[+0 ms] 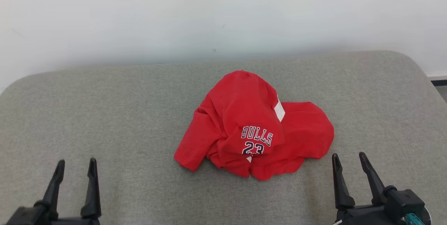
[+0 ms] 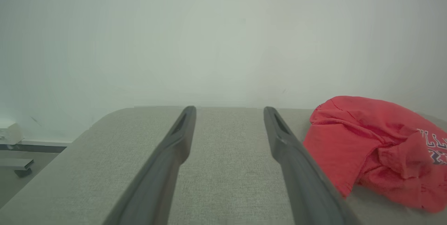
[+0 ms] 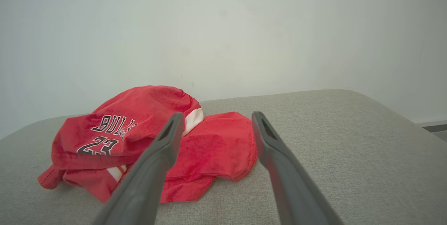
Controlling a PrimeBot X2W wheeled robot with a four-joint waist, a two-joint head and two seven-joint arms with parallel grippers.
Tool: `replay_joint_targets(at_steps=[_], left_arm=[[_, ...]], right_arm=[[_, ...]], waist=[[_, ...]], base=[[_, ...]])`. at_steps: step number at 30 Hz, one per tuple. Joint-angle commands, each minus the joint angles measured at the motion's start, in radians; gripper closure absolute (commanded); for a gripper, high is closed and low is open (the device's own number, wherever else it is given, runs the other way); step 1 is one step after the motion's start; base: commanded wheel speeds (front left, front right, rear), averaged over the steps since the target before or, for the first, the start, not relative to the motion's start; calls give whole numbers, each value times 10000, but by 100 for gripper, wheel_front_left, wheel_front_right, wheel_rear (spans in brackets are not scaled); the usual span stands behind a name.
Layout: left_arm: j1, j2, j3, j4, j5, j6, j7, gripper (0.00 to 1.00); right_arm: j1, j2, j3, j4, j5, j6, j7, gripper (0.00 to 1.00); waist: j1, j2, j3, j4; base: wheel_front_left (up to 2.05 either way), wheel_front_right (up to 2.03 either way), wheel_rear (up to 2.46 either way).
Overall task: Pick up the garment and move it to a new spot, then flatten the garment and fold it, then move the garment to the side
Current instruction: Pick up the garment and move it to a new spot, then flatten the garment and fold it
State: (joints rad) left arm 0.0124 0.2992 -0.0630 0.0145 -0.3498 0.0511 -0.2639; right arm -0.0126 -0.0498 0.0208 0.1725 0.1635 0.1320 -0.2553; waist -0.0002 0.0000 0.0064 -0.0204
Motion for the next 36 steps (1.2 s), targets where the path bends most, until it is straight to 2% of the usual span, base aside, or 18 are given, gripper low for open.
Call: replay_joint_targets(at_steps=[1,10,19,25,36], left_arm=[[213,-118,117,-84,154,-126,-9,0],[779,-895,444,284,768,-627,-8,0],[357,-1337,737,565,1056,-1106,-10,0],[-859,-1530,151,1165,1358,-1550,-9,0],[-2636,-1569,-1361,2996,1650,-1811,-7,0]], right_arm=[[159,-10,-2,-63,-104,-25,30,0],[435,-10,104,-93,17,-25,125,0],[355,-10,134,-52,70,-25,131,0],[132,-12,229,8,86,-25,134,0],[-227,-9,325,227,260,-25,8,0]], waist=[[2,0,-70,120],[2,0,-42,290],[2,0,83,244],[2,0,305,34],[2,0,976,-870]], base=[[0,0,0],[0,0,0],[0,0,0],[0,0,0],[0,0,0]])
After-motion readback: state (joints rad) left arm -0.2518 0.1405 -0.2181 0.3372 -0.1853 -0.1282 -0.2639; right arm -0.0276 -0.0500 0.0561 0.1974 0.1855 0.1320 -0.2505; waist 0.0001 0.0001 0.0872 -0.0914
